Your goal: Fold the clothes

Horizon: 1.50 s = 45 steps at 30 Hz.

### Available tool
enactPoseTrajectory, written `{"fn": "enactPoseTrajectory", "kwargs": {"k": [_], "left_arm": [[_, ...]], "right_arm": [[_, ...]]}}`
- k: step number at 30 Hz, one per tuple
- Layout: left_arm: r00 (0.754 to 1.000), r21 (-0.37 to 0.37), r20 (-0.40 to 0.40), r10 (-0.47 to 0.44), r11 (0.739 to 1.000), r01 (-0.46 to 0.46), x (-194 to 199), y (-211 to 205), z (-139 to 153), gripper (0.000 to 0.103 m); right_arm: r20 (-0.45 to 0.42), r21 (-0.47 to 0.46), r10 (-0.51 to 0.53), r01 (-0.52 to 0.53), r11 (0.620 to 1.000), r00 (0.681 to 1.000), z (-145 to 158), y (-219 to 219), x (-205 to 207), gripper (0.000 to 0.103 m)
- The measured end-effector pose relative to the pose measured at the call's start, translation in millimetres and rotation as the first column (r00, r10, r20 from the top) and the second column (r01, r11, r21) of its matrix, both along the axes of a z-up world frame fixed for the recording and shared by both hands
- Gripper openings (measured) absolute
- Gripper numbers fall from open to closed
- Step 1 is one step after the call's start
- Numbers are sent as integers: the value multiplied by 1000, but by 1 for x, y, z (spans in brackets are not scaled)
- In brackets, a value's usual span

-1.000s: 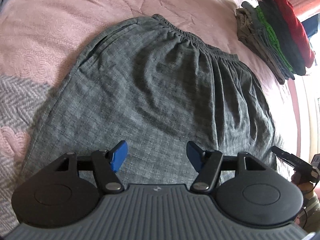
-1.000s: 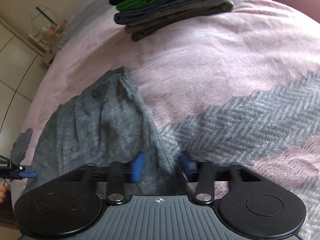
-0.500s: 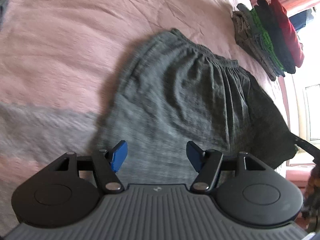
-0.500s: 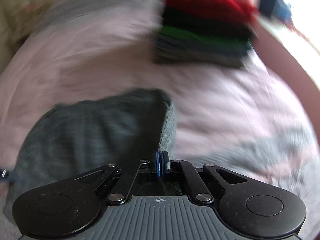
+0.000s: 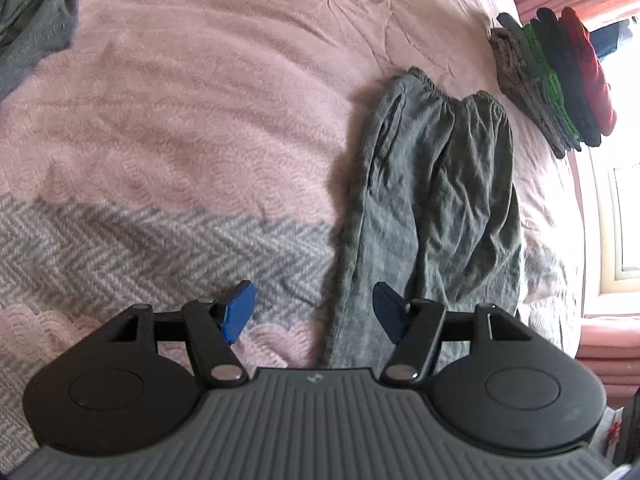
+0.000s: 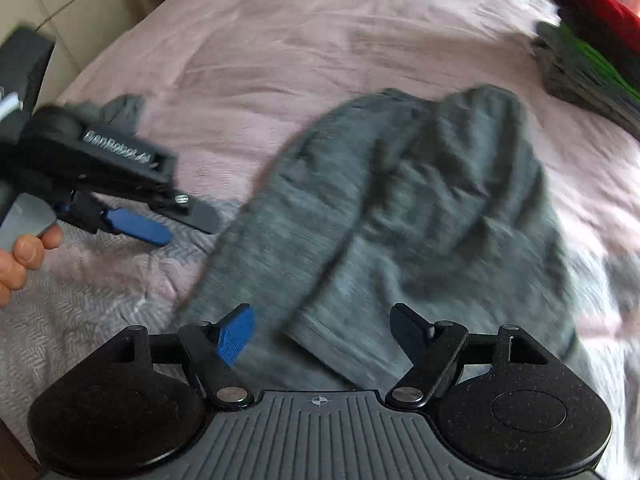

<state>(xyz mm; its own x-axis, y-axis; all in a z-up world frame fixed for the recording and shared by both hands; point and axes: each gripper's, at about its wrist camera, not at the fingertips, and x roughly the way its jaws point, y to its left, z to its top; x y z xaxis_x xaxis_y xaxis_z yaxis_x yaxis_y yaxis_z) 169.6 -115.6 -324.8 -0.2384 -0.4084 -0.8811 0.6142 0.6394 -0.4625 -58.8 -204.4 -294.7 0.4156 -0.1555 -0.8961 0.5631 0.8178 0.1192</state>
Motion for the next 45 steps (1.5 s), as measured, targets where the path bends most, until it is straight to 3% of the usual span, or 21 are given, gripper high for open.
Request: {"fn": "enactPoseTrajectory", "kwargs": {"k": [5,6,8,11,20,22,23,24,25,29,33,35,38,43,44,45], "left_arm": [[998,-30,-48,-29,999,28,-16,-1,3,58],[997,-36,-60,-39,999,37,-21,-2,3,56],[995,-38,-76,-59,998,56,-34,-7,4,55],[990,-49,-109,-92,995,87,-54,-16,1,52],[981,-35,-149,-126,992,122,-84,-42,-25,49],[982,-28,-152,-116,993,113,-85,-43,-28,41],[979,-37,-163,-119,993,114,-85,-43,-28,24],[977,-47,-174,-121,992,114,-84,-42,-29,0],[976,-59,-181,-123,992,114,-84,-41,-28,0],[979,-142,-164,-120,985,96,-82,-29,-7,0],[989,-221,-114,-98,973,71,-68,-8,27,0],[993,-255,-68,-92,964,72,-60,5,44,0],[996,-242,-18,-91,967,84,-56,22,52,0],[995,-96,-25,-97,991,94,-62,36,8,0],[995,-61,-23,-102,993,100,-64,37,-1,0],[994,-38,-23,-103,994,102,-65,38,-8,1]], "right_arm": [[-54,-59,-201,198,978,978,8,-39,-61,76],[-72,-79,-236,231,970,969,10,-45,-75,67],[-108,-107,-298,287,952,949,12,-54,-100,64],[-156,-124,-326,309,943,932,16,-57,-131,64],[-231,-122,-319,298,947,919,-5,-65,-162,64],[-245,-131,-301,276,952,922,-7,-66,-167,64],[-236,-133,-283,258,957,930,-7,-66,-167,64],[-227,-135,-265,239,961,937,-7,-66,-167,58],[-218,-138,-247,221,966,944,-7,-66,-167,51],[-196,-146,-158,131,981,968,-7,-63,-162,4],[-155,-230,-62,25,973,986,12,-50,-156,0],[-133,-262,-7,-28,965,991,22,-41,-152,0],[-122,-270,83,-113,956,989,29,-27,-145,0],[-269,-146,159,-203,968,950,-11,-15,-136,2],[-296,-120,180,-224,967,938,-15,-16,-137,23],[-291,-125,184,-228,966,939,-10,-19,-140,61]]}}
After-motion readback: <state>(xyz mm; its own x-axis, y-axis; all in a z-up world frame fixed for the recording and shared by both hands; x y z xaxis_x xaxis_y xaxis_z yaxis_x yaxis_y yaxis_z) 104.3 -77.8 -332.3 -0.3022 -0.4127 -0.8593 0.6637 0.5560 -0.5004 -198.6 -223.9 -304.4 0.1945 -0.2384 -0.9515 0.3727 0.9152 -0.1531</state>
